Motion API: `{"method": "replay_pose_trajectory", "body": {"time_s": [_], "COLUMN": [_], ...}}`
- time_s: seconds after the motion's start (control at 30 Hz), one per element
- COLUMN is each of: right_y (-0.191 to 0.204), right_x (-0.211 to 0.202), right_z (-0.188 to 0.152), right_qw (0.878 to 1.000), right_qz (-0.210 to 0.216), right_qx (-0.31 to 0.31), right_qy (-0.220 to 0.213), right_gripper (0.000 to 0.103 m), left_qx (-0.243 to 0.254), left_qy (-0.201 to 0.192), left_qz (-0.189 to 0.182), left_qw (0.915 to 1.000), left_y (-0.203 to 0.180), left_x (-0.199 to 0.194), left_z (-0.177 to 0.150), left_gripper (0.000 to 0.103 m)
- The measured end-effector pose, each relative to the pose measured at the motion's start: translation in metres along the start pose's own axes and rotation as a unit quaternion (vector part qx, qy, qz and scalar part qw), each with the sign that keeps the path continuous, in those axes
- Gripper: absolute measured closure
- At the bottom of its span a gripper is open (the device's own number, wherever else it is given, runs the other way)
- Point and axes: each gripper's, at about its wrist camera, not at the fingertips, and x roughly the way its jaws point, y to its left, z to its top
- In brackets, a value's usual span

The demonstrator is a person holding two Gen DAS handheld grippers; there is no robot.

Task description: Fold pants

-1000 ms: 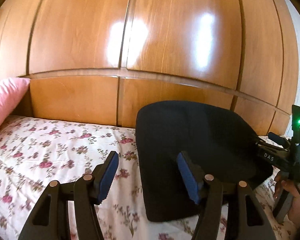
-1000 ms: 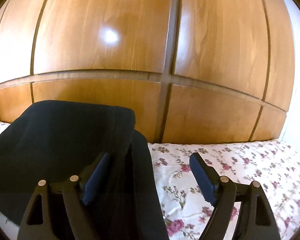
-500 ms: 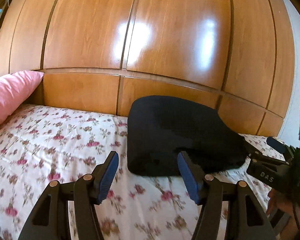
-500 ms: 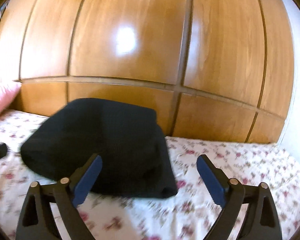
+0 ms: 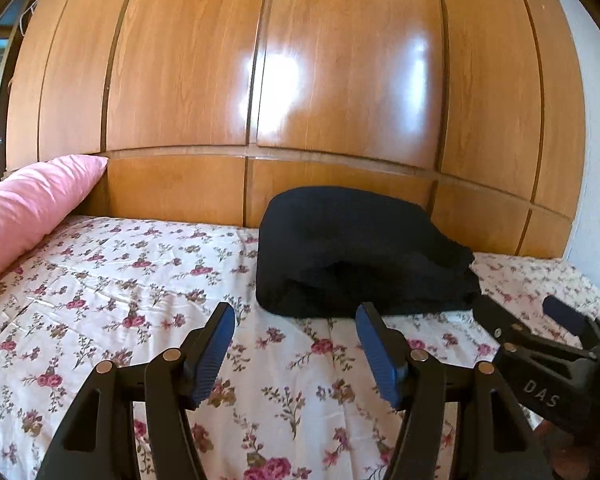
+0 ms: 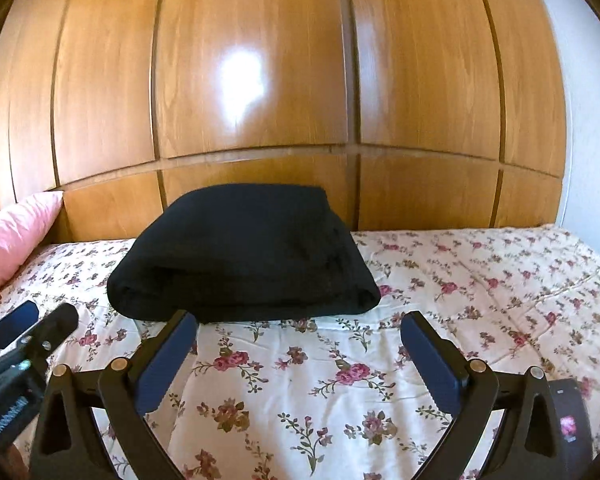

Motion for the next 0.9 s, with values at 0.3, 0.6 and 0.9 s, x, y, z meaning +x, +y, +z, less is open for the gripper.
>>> {"method": "replay_pose_trajectory", "body": {"time_s": [0.3,0.6,0.9], "right_y": [-0.007,0.013,0.01], "right_x": [0.0,-0.006,-0.004], "right_z": [-0.005,-0.006,-0.007], "right_qw": [1.0,0.999,1.0], "right_qz": [-0.013,-0.011,-0.013], "right_qx": [0.013,-0.039,-0.029], "right_qy": [0.008,-0.004,0.0], "right_gripper": [0.001,0.001,0.001], "left_qx": [-0.003,0.01,0.011], "left_qy": [0.003,0.009,0.02], "left_qz": [0.02,0.042,0.037], "left_qw": [0.9998,0.999,0.999], "left_y": [0.002,-0.003,-0.001], "left_x": [0.001,0.001,0.003], "left_z": [-0.004,-0.005,-0.006], "left_gripper": [0.039,0.039,0.039]}}
